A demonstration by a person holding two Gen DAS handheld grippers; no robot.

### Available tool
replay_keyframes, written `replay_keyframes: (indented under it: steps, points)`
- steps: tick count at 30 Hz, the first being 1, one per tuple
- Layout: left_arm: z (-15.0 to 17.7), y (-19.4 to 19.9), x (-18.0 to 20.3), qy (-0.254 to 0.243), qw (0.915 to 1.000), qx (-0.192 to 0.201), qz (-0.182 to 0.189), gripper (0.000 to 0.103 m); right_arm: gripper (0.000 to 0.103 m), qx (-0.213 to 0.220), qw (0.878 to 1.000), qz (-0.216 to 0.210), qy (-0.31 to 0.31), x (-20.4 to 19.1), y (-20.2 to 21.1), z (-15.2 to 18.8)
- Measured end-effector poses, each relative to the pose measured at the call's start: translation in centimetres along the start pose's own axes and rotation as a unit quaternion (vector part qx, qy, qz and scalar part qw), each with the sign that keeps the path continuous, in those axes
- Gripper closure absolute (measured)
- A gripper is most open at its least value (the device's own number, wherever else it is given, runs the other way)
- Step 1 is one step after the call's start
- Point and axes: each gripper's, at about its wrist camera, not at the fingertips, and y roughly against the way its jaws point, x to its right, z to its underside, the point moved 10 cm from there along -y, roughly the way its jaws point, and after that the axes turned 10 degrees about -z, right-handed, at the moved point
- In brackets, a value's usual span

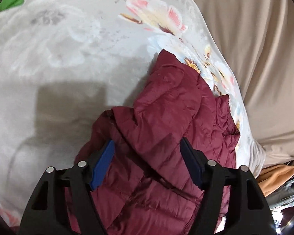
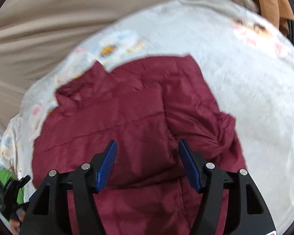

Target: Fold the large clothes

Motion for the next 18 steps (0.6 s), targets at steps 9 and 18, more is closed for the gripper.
replay_keyframes:
  steps: [9,18]
  points:
    - [-0.7,0.9,2.6,-0.082,0.9943,0.06,-0.031,0.103,0.099,0.124,0.983,-0.1,0.096,-7.6,7.6,-4.5]
    - [2.0,-2.7,0.9,-0.12,0.9875,0.059,-0.083,0.103,0.096,-0.002,1.0,-0.019,0.009,1.3,-2.1,-1.1]
